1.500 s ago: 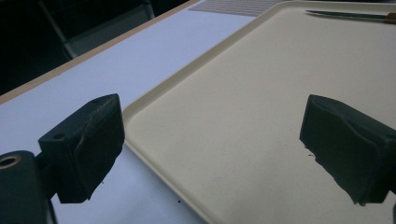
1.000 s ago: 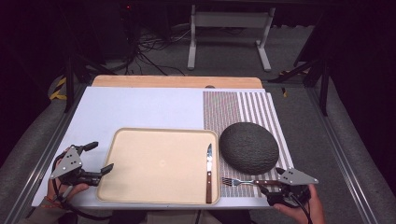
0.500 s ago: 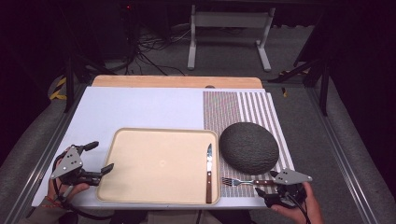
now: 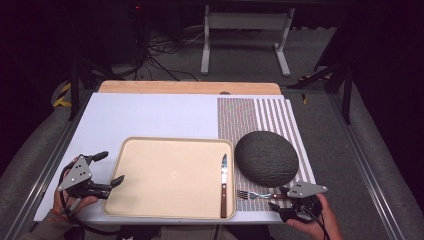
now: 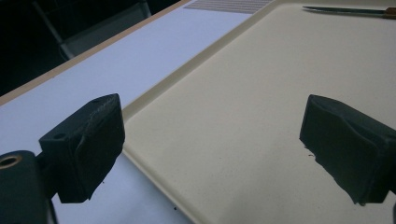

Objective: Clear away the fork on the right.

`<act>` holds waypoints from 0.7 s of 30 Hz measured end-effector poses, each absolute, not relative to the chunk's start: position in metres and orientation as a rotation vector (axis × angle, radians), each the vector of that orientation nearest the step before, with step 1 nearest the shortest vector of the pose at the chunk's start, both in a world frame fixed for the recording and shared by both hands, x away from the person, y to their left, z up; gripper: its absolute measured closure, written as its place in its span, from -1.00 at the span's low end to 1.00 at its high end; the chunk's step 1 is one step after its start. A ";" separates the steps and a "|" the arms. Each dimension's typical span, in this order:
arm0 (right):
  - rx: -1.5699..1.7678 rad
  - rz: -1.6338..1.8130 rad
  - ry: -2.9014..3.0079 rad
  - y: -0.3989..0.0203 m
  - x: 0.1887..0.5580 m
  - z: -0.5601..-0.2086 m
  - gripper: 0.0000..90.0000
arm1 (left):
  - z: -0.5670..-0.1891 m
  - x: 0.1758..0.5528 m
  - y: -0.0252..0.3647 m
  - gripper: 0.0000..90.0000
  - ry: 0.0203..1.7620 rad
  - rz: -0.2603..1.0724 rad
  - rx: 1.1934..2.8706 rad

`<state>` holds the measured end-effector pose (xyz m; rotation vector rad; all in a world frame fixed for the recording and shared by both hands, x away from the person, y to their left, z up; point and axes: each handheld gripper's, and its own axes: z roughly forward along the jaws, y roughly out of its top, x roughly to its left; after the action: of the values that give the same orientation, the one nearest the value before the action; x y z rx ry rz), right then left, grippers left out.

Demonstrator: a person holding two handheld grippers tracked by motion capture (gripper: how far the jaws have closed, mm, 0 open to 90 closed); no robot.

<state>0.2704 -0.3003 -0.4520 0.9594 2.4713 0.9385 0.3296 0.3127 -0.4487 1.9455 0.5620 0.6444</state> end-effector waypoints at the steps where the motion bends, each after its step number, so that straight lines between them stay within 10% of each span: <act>1: 0.953 0.940 2.475 -0.300 0.270 -0.452 -0.10 | -0.448 0.329 0.312 -0.83 0.558 0.649 1.949; 21: 0.871 0.970 2.528 -0.289 0.277 -0.451 0.15 | -0.449 0.331 0.311 -0.83 0.552 0.644 1.966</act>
<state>0.2771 -0.2889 -0.4514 0.8706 2.5283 0.9699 0.3308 0.3107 -0.4493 1.9659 0.5525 0.6440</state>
